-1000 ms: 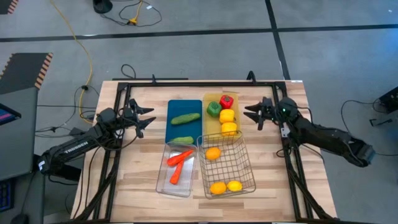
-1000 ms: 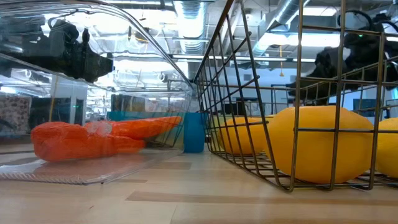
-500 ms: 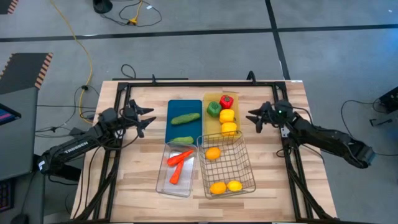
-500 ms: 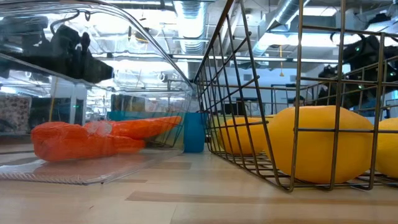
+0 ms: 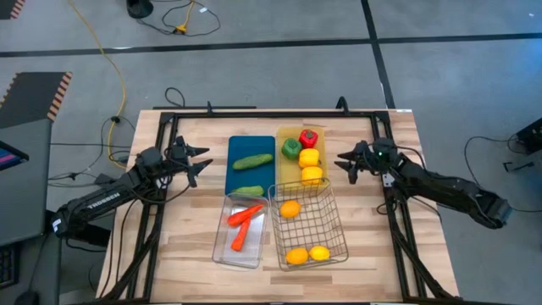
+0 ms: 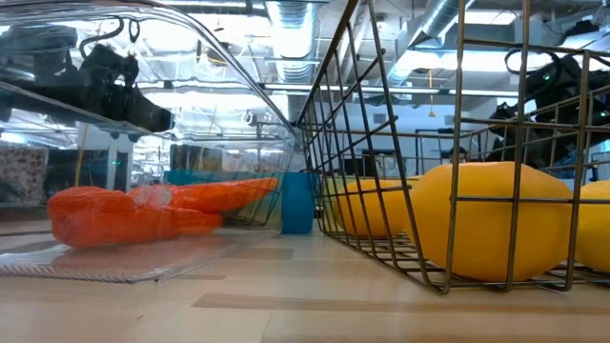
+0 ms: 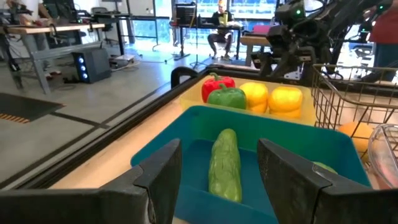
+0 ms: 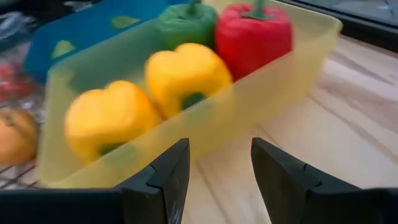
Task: Sort produce into baskets
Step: Return to Home Position
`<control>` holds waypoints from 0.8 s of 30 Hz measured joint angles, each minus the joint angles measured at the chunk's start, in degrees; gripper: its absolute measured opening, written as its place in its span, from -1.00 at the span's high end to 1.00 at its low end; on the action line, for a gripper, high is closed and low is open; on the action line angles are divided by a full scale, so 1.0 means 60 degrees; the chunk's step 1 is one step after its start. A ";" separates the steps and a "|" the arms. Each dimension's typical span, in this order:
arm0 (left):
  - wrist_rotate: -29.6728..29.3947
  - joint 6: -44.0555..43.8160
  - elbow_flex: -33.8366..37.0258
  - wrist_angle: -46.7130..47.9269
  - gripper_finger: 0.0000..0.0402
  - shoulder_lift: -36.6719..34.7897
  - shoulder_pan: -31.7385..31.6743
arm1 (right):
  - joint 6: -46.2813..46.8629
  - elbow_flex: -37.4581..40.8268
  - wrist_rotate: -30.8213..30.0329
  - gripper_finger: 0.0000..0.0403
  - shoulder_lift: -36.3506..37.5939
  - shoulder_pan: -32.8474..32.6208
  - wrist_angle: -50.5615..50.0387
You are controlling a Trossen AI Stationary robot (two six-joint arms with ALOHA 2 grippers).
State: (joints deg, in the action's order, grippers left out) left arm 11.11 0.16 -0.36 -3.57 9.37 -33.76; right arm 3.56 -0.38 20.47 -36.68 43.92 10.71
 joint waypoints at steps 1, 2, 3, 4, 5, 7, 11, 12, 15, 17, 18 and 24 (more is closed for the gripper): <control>0.0000 0.0000 0.0000 -0.0004 0.03 -0.0006 0.0008 | -0.0002 0.0000 0.0000 0.02 0.0156 -0.0154 -0.0079; 0.0000 0.0000 0.0000 0.0000 0.03 -0.0034 0.0020 | -0.0002 0.0000 -0.0006 0.02 0.0342 -0.0330 -0.0140; 0.0000 0.0000 0.0000 0.0000 0.03 -0.0068 0.0033 | -0.0002 0.0000 -0.0007 0.02 0.0582 -0.0543 -0.0256; -0.0004 0.0004 0.0000 -0.0013 0.03 -0.0093 0.0064 | -0.0002 0.0004 -0.0007 0.02 0.0853 -0.0767 -0.0420; -0.0001 0.0004 0.0000 -0.0003 0.03 -0.0152 0.0098 | -0.0004 0.0004 -0.0007 0.02 0.1133 -0.0998 -0.0562; -0.0022 0.0004 0.0000 0.0004 0.03 -0.0362 0.0181 | -0.0006 0.0004 -0.0002 0.02 0.1761 -0.1457 -0.0831; -0.0097 0.0004 0.0000 0.0004 0.03 -0.1024 0.0367 | -0.0014 0.0004 0.0024 0.02 0.2695 -0.2178 -0.1026; -0.0152 0.0006 0.0000 0.0006 0.03 -0.1222 0.0403 | -0.0016 0.0004 0.0027 0.02 0.2863 -0.2302 -0.1026; -0.0181 0.0009 0.0000 -0.0138 0.03 -0.1566 0.0452 | -0.0016 0.0004 0.0027 0.02 0.3297 -0.2560 -0.1030; -0.0194 0.0011 0.0000 -0.0149 0.03 -0.1520 0.0452 | -0.0016 0.0004 0.0029 0.02 0.3543 -0.2671 -0.1033; -0.0197 0.0011 0.0000 -0.0099 0.03 -0.1512 0.0452 | -0.0016 0.0007 0.0026 0.02 0.3652 -0.2718 -0.1033; -0.0350 -0.0044 0.0000 0.0029 0.03 -0.1539 0.0452 | -0.0016 0.0007 0.0033 0.02 0.4477 -0.2831 -0.1041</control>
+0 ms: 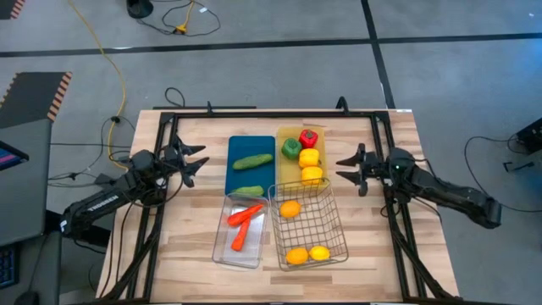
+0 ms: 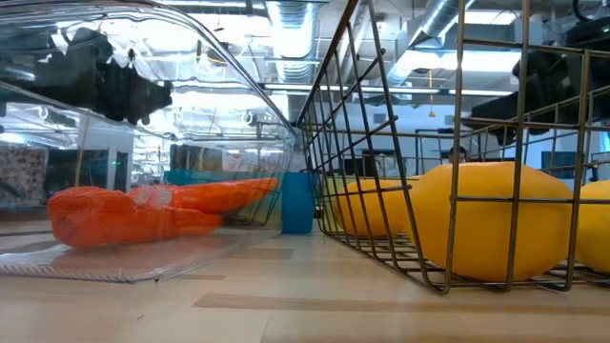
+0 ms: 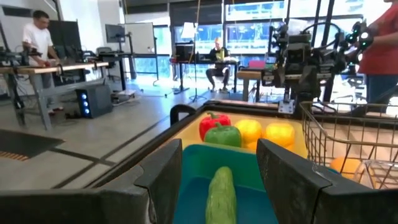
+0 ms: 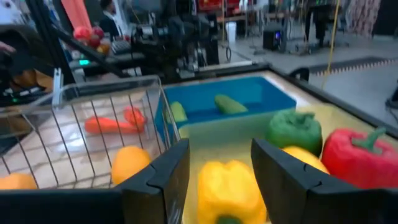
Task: Sort produce into baskets
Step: Return to Home Position
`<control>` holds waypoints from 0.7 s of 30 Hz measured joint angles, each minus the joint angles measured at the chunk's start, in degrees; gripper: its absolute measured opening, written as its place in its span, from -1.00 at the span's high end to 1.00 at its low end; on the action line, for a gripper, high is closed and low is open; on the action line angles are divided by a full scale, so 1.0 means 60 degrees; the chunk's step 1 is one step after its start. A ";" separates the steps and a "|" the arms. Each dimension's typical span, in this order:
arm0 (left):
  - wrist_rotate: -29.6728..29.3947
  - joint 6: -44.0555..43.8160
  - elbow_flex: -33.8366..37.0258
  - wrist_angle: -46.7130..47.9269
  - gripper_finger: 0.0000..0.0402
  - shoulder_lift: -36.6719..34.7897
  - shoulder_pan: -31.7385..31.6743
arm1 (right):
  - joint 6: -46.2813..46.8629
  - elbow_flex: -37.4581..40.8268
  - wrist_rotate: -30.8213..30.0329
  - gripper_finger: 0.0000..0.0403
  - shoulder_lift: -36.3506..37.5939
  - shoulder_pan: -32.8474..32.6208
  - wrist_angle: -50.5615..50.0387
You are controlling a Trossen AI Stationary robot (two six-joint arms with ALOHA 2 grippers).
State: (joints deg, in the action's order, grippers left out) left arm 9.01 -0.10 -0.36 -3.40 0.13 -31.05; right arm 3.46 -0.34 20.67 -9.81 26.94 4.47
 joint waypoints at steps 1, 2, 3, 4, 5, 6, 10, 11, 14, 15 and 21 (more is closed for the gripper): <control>-0.0034 -0.0004 0.0000 0.0015 0.03 0.0002 0.0000 | 0.0004 0.0000 -0.0004 0.02 0.0148 0.0000 -0.0002; -0.0060 -0.0004 0.0000 0.0012 0.03 0.0002 0.0000 | 0.0004 0.0001 -0.0003 0.02 0.0282 0.0000 -0.0001; -0.0071 -0.0007 0.0000 0.0011 0.03 0.0002 0.0000 | 0.0004 0.0004 0.0000 0.02 0.0406 0.0000 0.0000; -0.0093 -0.0011 0.0000 0.0011 0.03 0.0002 0.0000 | 0.0004 0.0004 0.0000 0.02 0.0537 0.0000 -0.0007; -0.0110 -0.0016 0.0000 0.0011 0.03 0.0002 0.0000 | 0.0000 0.0004 0.0000 0.02 0.0660 0.0000 -0.0004; -0.0120 -0.0018 0.0000 0.0011 0.03 0.0002 0.0000 | 0.0004 0.0004 0.0000 0.02 0.0769 0.0000 -0.0005; -0.0120 -0.0018 0.0000 0.0011 0.03 0.0002 0.0000 | 0.0004 0.0007 0.0000 0.02 0.1172 0.0004 -0.0007; -0.0120 -0.0018 0.0000 0.0011 0.03 0.0002 0.0000 | 0.0004 0.0007 0.0000 0.02 0.1252 0.0004 -0.0011; -0.0120 -0.0018 0.0000 0.0015 0.03 0.0002 0.0008 | 0.0004 0.0007 0.0000 0.02 0.1508 0.0004 -0.0013; -0.0120 -0.0018 0.0000 0.0015 0.03 0.0002 0.0048 | 0.0004 0.0007 0.0000 0.02 0.1603 0.0004 -0.0015; -0.0117 -0.0020 0.0000 0.0015 0.03 0.0002 0.0719 | 0.0005 0.0007 0.0004 0.02 0.1619 -0.0115 0.0031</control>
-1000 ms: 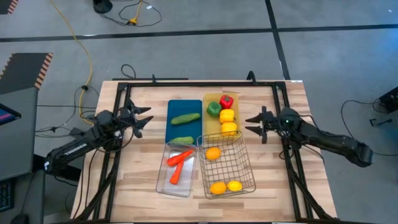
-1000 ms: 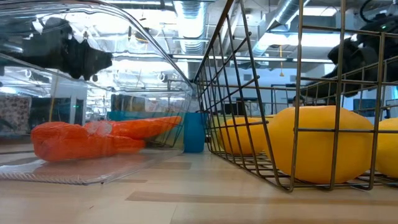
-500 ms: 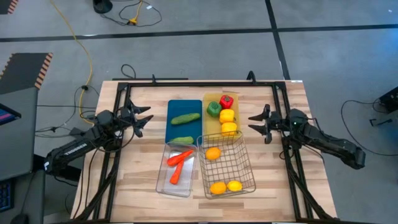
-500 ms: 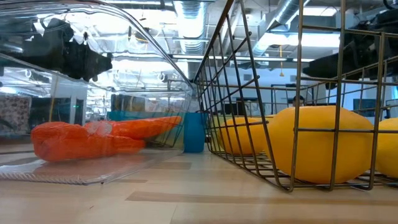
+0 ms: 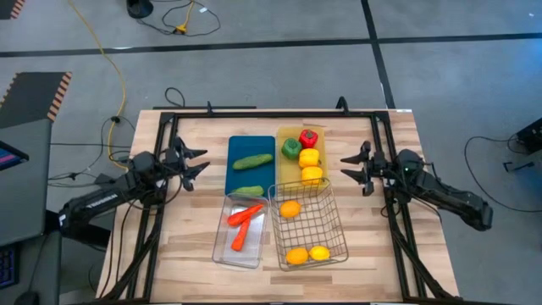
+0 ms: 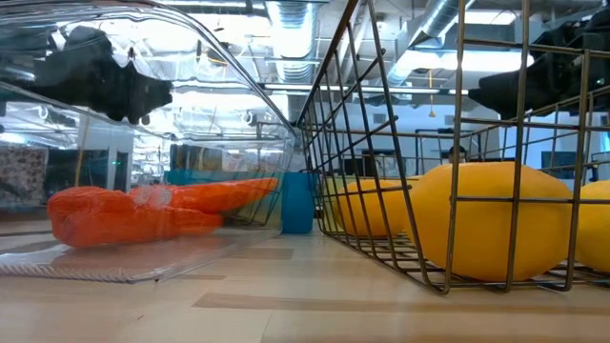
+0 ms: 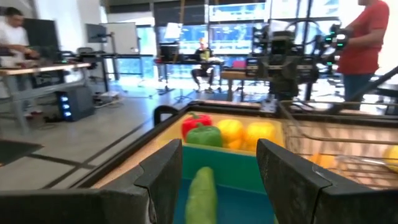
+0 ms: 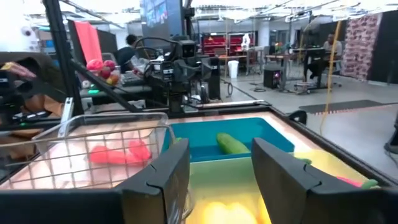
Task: Sort produce into baskets
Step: Return to Home Position
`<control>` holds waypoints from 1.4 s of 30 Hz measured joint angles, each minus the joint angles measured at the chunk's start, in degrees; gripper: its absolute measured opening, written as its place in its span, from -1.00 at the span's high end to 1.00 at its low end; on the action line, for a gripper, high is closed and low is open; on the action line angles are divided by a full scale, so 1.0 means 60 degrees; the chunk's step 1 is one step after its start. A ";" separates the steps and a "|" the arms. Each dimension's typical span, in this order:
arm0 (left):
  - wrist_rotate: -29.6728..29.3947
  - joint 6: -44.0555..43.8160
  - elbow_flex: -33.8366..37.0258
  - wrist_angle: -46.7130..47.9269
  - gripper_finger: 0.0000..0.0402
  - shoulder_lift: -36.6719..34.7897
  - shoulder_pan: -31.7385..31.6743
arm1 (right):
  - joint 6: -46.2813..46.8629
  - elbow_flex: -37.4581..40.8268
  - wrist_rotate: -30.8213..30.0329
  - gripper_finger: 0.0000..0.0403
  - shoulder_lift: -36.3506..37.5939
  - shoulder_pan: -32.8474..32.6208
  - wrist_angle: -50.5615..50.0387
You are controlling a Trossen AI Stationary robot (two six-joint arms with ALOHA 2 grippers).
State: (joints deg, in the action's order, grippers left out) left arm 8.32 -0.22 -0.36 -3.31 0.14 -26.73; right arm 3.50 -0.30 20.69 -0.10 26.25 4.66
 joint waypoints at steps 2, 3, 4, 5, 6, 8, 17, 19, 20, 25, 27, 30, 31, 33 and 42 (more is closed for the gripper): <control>0.0000 0.0001 0.0000 0.0000 0.03 0.0000 0.0289 | 0.0005 0.0000 0.0000 0.02 -0.0007 -0.0191 -0.0017; -0.0001 -0.0001 0.0000 0.0000 0.03 0.0000 0.0430 | 0.0002 0.0000 0.0000 0.02 -0.0004 -0.0309 -0.0017; 0.0000 0.0000 0.0000 0.0000 0.03 0.0000 0.0570 | 0.0006 0.0000 0.0000 0.02 0.0000 -0.0440 -0.0013; 0.0000 0.0002 0.0000 0.0000 0.03 0.0000 0.0701 | 0.0003 0.0000 0.0004 0.02 -0.0004 -0.0561 -0.0013; 0.0000 -0.0002 0.0000 0.0000 0.03 0.0000 0.0822 | 0.0003 0.0000 0.0004 0.02 -0.0004 -0.0694 -0.0013; 0.0001 0.0002 0.0000 0.0000 0.03 0.0000 0.1026 | 0.0002 0.0000 0.0011 0.02 -0.0004 -0.0911 -0.0012; 0.0007 0.0002 0.0000 0.0000 0.03 0.0000 0.1259 | 0.0002 0.0000 0.0022 0.02 -0.0004 -0.1203 -0.0006; 0.0005 0.0002 0.0000 0.0001 0.03 0.0000 0.1259 | 0.0001 0.0000 0.0025 0.02 -0.0004 -0.1203 -0.0006; 0.0006 0.0001 0.0000 0.0000 0.03 0.0001 0.1259 | 0.0002 0.0000 0.0022 0.02 -0.0004 -0.1203 -0.0006; 0.0004 0.0002 0.0000 0.0004 0.03 0.0018 0.1259 | 0.0002 0.0000 0.0025 0.02 -0.0004 -0.1200 -0.0002; 0.0005 0.0002 0.0000 0.0004 0.03 0.0018 0.1259 | 0.0002 0.0000 0.0025 0.02 -0.0004 -0.1200 -0.0002; 0.0005 0.0001 0.0000 0.0004 0.03 0.0018 0.1258 | -0.0002 0.0000 0.0025 0.02 -0.0004 -0.1200 -0.0002; 0.0004 0.0002 0.0000 0.0004 0.03 0.0018 0.1255 | 0.0002 0.0000 0.0025 0.02 -0.0004 -0.1200 0.0002; 0.0004 0.0002 0.0000 0.0004 0.03 0.0018 0.1255 | 0.0001 0.0000 0.0025 0.02 -0.0004 -0.1200 0.0002; 0.0004 0.0002 0.0000 0.0004 0.03 0.0018 0.1255 | 0.0000 0.0000 0.0025 0.02 -0.0004 -0.1200 0.0002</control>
